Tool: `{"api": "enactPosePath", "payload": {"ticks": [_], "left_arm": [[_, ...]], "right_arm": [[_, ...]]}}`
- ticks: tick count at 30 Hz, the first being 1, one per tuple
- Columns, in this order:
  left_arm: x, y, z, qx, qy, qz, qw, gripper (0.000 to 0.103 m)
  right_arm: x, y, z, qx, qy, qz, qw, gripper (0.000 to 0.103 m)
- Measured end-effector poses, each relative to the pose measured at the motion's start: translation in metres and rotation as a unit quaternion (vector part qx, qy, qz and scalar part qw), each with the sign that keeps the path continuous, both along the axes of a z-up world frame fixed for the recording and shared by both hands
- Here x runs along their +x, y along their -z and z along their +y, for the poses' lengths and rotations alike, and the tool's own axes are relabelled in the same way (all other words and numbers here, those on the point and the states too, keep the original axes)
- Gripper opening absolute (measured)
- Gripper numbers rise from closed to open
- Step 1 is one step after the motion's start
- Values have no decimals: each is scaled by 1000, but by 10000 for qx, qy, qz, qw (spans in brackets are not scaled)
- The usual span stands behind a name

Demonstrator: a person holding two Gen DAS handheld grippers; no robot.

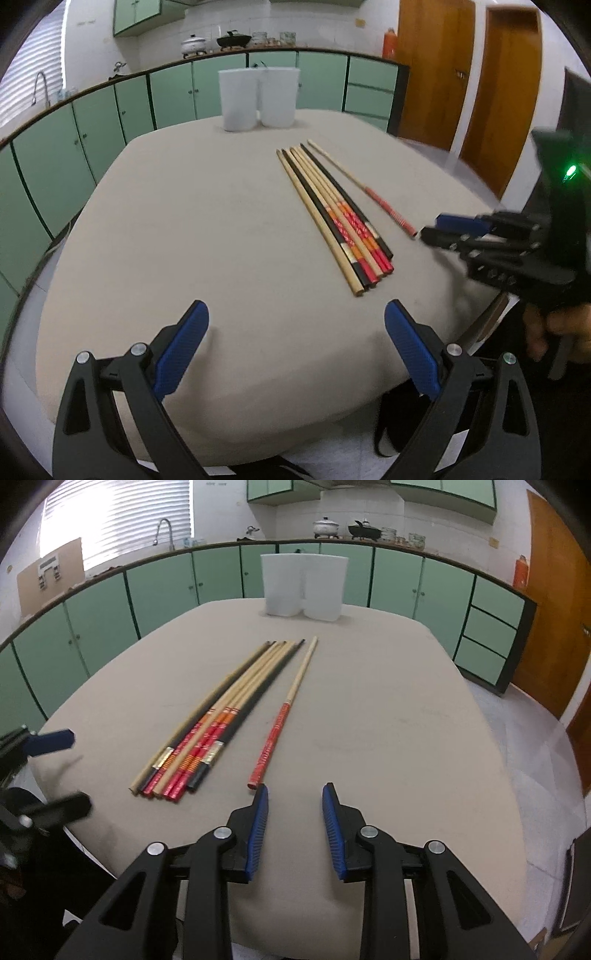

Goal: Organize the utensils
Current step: 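Withdraw both tools from the holder back to the chopstick bundle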

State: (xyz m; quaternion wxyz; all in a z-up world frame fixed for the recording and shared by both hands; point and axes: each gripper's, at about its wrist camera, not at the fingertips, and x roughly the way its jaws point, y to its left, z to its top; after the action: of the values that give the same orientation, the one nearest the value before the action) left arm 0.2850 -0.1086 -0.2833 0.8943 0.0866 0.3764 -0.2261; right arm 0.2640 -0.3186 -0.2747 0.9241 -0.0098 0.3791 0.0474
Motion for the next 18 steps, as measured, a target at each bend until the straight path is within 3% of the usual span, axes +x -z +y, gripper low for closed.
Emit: {"api": "enactPosePath", "payload": {"ticks": [8,18], "left_arm": [[17,11,-14,209,-305,0,9993,93],[21,7,-3,106,-500,1,9987,93]], "right_arm": [[1,1,-2,105,0,-4,9999,31],[-6,0,19,-69,-301,-106,9995,31]]}}
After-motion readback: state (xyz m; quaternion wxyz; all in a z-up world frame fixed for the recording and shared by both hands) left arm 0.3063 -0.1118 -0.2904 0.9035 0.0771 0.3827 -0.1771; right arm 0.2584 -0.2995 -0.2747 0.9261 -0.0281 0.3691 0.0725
